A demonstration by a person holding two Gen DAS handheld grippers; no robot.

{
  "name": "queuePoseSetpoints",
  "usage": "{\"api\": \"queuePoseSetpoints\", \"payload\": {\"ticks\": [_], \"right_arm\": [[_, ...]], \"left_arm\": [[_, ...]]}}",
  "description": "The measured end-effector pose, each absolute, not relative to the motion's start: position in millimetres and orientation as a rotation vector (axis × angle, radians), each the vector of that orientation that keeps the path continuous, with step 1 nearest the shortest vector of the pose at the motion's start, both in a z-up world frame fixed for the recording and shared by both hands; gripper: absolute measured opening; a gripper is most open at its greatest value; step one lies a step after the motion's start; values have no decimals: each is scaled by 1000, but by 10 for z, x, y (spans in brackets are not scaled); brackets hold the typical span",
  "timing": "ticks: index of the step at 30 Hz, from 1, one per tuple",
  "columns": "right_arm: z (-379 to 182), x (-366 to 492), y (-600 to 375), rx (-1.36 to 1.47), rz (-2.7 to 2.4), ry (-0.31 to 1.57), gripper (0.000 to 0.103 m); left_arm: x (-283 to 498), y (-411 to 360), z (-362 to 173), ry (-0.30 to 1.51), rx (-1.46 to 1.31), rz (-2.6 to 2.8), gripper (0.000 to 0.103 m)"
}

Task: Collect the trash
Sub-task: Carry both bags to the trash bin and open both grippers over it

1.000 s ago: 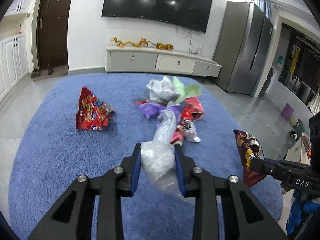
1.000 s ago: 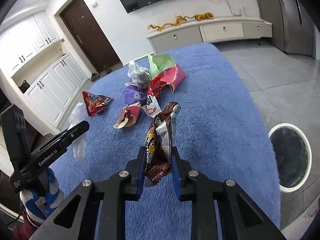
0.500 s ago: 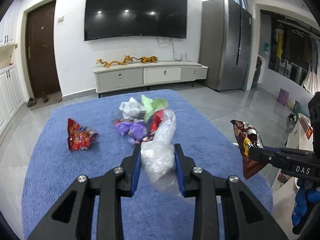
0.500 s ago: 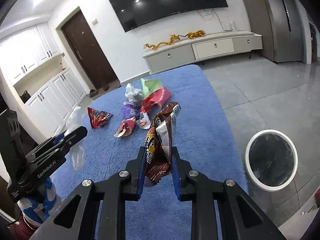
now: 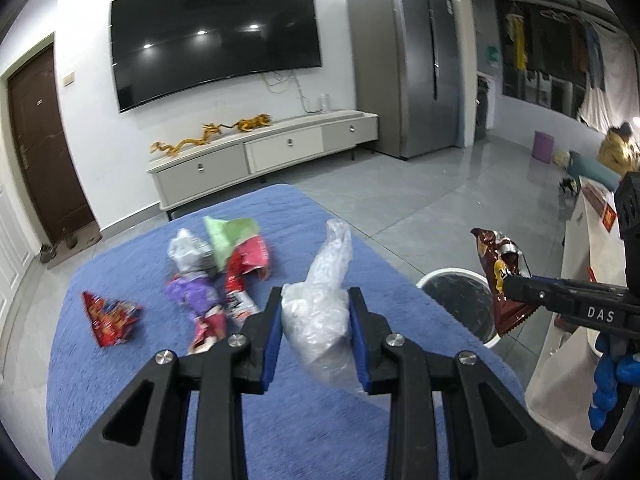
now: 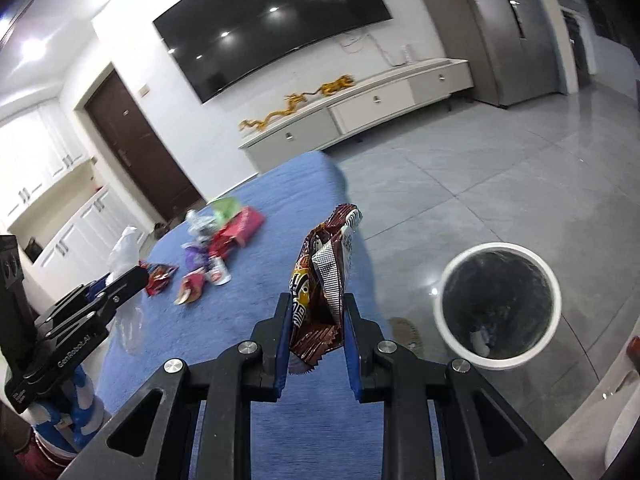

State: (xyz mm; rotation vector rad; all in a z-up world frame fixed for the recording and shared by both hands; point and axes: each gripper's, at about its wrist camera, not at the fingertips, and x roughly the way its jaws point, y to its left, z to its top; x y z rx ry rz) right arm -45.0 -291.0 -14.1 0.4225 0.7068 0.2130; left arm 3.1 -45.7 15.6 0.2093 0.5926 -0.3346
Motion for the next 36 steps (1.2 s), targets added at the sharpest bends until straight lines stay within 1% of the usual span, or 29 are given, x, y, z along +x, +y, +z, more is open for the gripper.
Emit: {"api": "queuePoseSetpoints", "payload": {"ticks": [6,17,27,31,33,36], "right_arm": [[-271,-438,-3298,462,136,708,22],[-708,-257,-4015,571,-21,744,22],[-1179,106,-4474,635,-129,814,22],[-1359,244,-4603,644,-163,846,26],[-1451,314,-4638,634,-182,861,31],[-1594,403,-4683,630,-221,888,38]], "left_arm": [[213,-950,25,631,270,-402,29],[723,-1899,-308,732,325,-537,29],[1387,-2854,-802,868,336,-637,29],[1542,-3076,-987,928,307,-682,30],[1612,-3173,-1060,971,292,-710,31],[1658,-3247,-1053,976,271,-739,40]]}}
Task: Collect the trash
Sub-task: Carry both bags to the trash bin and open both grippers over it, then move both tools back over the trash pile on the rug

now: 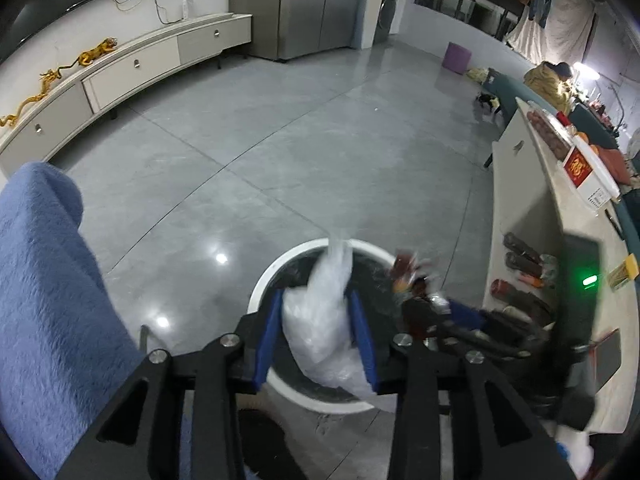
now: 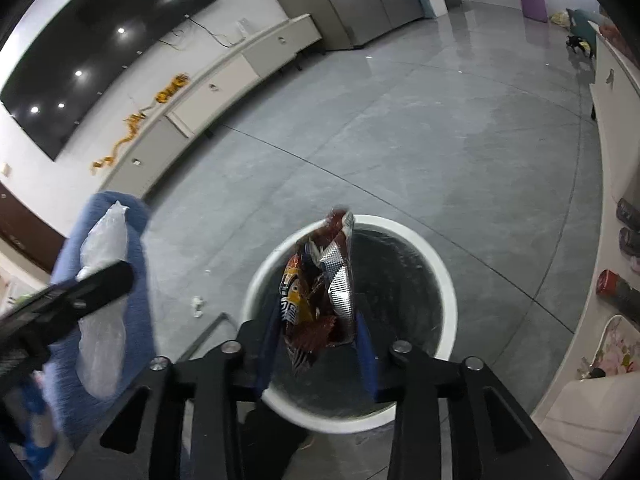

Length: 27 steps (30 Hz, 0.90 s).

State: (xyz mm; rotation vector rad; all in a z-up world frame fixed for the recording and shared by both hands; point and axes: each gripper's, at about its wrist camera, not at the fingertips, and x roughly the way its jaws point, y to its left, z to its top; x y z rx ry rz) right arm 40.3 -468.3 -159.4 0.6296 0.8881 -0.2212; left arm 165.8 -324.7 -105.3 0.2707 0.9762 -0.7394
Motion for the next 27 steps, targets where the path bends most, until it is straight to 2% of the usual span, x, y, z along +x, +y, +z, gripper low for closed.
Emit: {"api": "queuePoseSetpoints", "payload": {"ticks": [2,11,19,27], "right_arm": [[-1670,414,-4712,634,-236,899,41],[-1528,280,-4631,598,-253,889,43],[-911,51,-4327,528,-242,776,43],[-330,-199,-3926,452,-228,664,46]], "left_arm": [[1676,-3292,-1040,965,264,-726,49],[1529,-3119,-837,909,226,-687,49],[1083,-2605,-302,716,206,-553,49],[731,-2074,97,619,144,-486,51]]}}
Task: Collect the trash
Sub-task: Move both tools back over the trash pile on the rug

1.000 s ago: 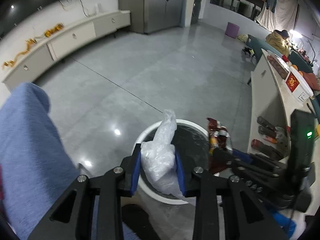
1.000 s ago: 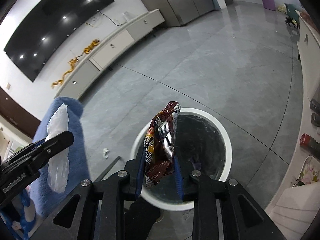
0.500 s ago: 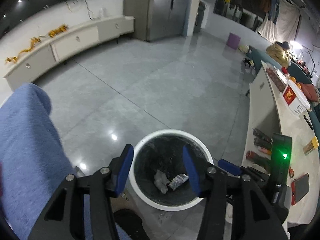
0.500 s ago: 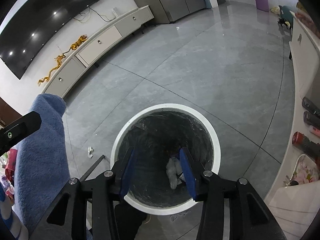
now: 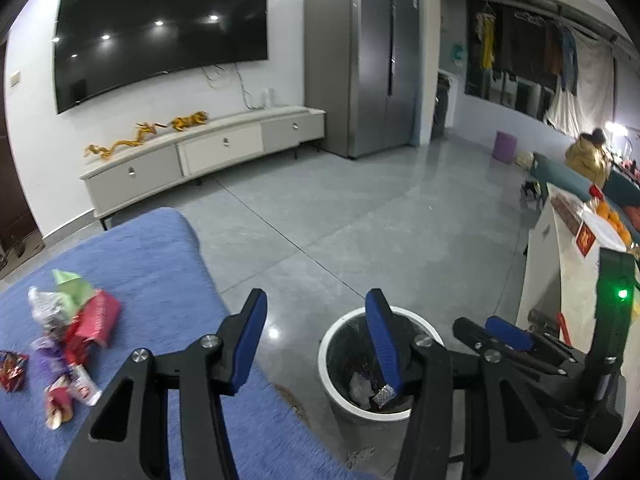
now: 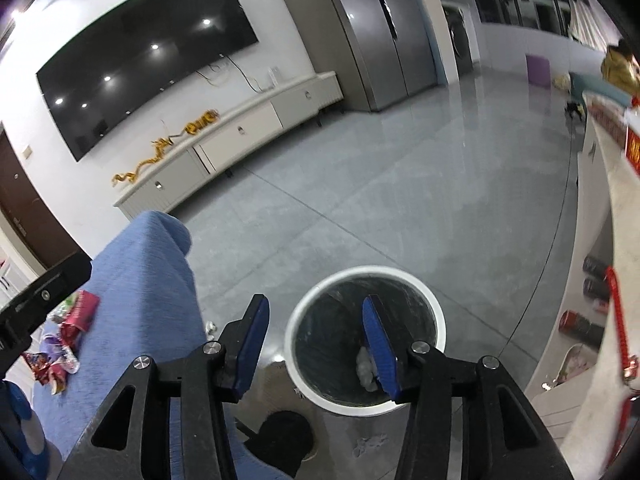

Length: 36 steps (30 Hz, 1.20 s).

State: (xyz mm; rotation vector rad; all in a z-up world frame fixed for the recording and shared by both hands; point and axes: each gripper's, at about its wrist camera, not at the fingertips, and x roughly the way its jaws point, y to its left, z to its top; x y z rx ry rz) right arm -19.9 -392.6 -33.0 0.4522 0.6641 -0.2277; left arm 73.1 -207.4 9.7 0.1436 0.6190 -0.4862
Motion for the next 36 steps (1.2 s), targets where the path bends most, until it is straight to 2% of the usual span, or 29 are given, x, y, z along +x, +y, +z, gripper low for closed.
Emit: {"api": "queuePoseSetpoints", "payload": {"ticks": [2,5,24,36], "right_arm": [[-231,-239,-3855,440,-221,647,48],[-68,-325,-3726,416,-212,619,49],[575,-348,-2895,258,-162,553,52],[452,224,-2232,214,-30,616,55]], "left_arm": [[685,-1942,165,602,123,-472,60],[588,-1734,262,564,92,-438,67],[356,-557,566,455,-56,-347,68],[672,473,40,548,-97,-159,68]]}}
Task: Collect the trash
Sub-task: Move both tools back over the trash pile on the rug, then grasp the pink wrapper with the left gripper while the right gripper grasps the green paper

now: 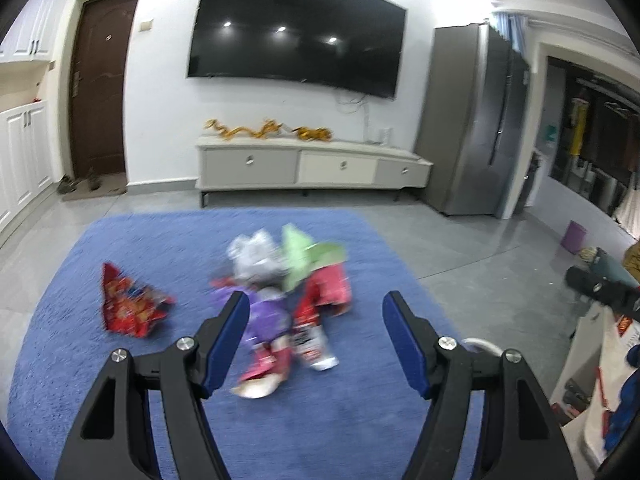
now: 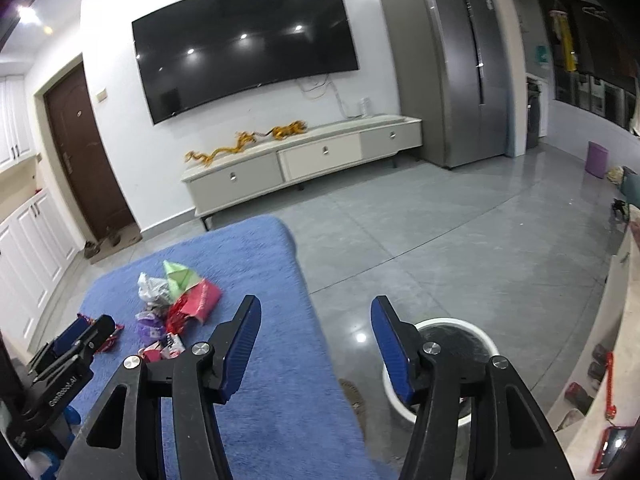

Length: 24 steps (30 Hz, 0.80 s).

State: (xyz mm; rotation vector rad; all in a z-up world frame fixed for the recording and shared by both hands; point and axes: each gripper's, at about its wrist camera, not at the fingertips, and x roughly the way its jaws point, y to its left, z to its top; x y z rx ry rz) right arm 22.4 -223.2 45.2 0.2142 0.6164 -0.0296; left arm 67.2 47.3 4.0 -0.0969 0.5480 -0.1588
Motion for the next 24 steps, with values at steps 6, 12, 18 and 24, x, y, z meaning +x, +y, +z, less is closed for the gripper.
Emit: {"api": "queuePoseSetpoints", "payload": {"ticks": [6,12,18,24], "right_arm": [[254,500,-1960,204,44,673,55],[-22,860,-1597,179,145,747,55],[-230,1115,-1351,189,252,803,55],[-315,1425,-1188,185,314,823,55]], "left_arm": [[875,795,-395,655,-105,-122,68],[1084,887,-708,752,-109,-149,67],[1194,843,-846,809,-115,-204,65],[1298,818,-911,850,-119,-247,50]]}}
